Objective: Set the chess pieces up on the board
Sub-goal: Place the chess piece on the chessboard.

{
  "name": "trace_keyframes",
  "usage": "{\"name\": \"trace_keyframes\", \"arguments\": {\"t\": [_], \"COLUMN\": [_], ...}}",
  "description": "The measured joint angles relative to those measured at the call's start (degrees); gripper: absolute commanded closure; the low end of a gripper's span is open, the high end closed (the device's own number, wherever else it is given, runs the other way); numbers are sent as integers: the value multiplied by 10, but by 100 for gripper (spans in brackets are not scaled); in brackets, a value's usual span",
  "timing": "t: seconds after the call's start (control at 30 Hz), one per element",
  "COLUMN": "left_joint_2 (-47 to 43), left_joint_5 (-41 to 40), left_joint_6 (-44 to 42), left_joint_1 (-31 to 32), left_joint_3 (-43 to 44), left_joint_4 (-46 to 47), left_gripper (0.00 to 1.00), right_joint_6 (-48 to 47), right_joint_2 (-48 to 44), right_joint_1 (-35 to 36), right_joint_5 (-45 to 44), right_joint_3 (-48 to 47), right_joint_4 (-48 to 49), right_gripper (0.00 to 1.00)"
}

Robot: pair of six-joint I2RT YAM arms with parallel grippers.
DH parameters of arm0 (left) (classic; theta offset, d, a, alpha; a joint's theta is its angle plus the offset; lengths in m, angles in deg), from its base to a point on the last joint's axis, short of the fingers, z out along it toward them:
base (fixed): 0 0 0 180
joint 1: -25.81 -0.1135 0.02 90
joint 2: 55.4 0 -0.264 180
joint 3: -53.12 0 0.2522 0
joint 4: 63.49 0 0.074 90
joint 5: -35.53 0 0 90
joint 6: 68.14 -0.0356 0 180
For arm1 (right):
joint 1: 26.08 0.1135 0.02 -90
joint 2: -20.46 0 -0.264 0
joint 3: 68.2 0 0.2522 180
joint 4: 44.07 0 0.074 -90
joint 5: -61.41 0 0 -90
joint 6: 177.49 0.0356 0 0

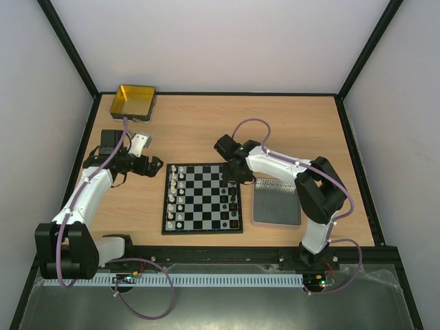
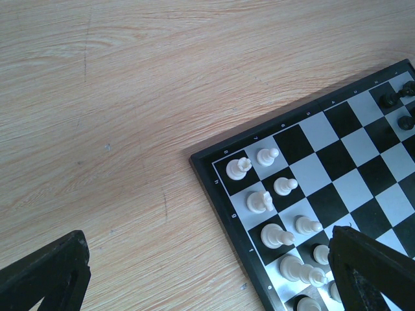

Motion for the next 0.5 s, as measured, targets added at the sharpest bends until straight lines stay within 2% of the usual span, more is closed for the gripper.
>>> {"name": "trace_keyframes", "arguments": {"t": [0.5], "left_joint_2": [0], "left_joint_5": [0], "left_joint_6": [0], "left_joint_1": [0], "left_joint_3": [0], "left_joint_4": [0], "left_gripper": [1], "right_joint_6": [0], "right_joint_2": [1], "right_joint_1": [0], "right_joint_5": [1], "right_joint_3": [2], "right_joint_4": [4], "right_gripper": [91]}}
